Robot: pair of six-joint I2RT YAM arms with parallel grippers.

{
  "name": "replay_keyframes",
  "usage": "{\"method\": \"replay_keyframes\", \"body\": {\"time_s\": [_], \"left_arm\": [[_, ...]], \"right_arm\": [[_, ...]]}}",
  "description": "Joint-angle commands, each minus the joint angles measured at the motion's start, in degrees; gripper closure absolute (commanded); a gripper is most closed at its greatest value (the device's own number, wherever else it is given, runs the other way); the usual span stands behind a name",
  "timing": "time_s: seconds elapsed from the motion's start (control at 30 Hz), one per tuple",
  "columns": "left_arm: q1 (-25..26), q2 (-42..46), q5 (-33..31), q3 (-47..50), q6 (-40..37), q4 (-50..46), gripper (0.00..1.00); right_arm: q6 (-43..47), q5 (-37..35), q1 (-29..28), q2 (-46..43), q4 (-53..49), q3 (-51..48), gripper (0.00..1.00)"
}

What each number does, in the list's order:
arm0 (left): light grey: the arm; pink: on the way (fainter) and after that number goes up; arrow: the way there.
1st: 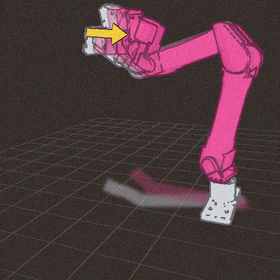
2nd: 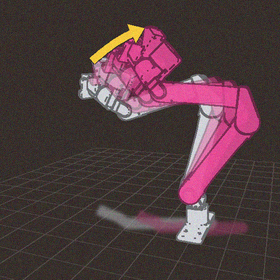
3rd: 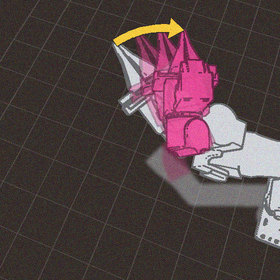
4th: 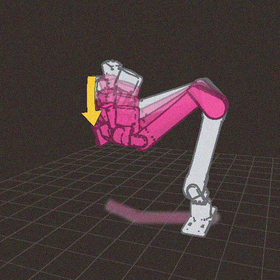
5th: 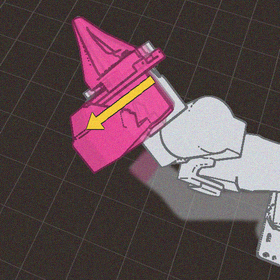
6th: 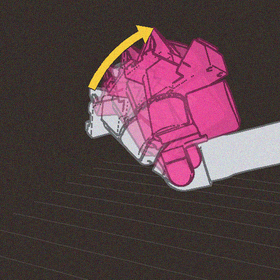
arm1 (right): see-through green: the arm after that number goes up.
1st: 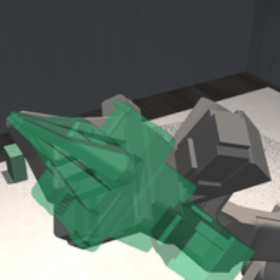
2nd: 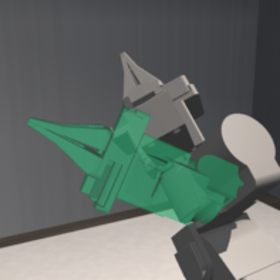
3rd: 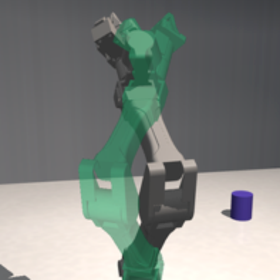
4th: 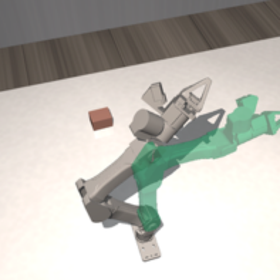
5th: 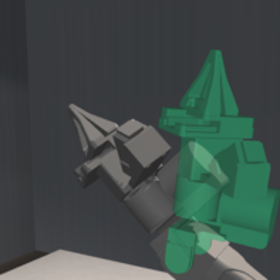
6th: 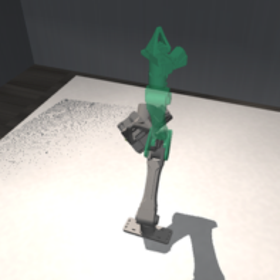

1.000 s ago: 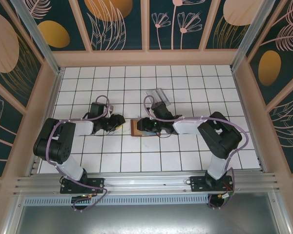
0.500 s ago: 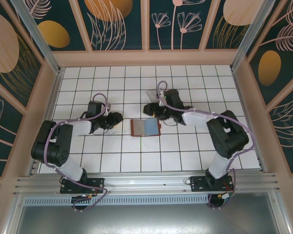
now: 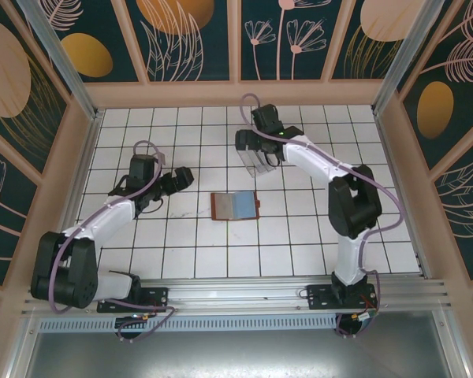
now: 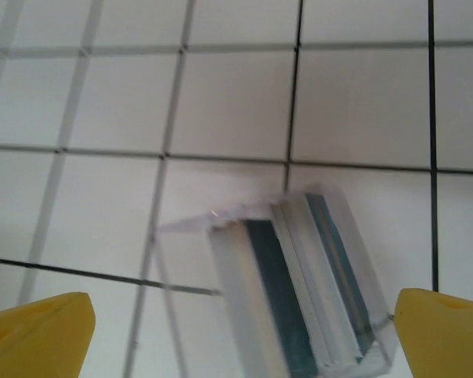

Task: Put the credit cards into the card holder
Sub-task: Pick up the credit card from the storage box.

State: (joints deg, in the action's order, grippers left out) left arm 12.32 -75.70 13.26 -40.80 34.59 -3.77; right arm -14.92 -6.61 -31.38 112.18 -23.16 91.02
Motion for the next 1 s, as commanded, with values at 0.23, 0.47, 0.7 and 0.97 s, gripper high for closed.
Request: {"method": "replay_keyframes", "body": {"time_s": [0.23,0.47,0.7,0.97], "left_arm": [[-0.11,2.84,-9.27,-0.33,-0.49,-7.0,0.01],[-0.11,3.98,-9.26,0.48,-1.09,-7.01,0.01],[-0.1,4.9,-8.4,1.38,-0.8,-7.2,0.01],[-0.14,4.11,-8.77,2.29,-0.07,-5.99,0.01]], "right_arm": [[11.38,-0.92,-0.27,5.86,-9.19,5.02,0.01],[13.95,-1.25,1.75,10.28,-11.68,8.87,0.02],[14.73,-7.34,1.76,12.53,-11.09,9.86,0.08],[17.06,-14.99,0.35,11.31,-10.65,10.4,0.15]]}}
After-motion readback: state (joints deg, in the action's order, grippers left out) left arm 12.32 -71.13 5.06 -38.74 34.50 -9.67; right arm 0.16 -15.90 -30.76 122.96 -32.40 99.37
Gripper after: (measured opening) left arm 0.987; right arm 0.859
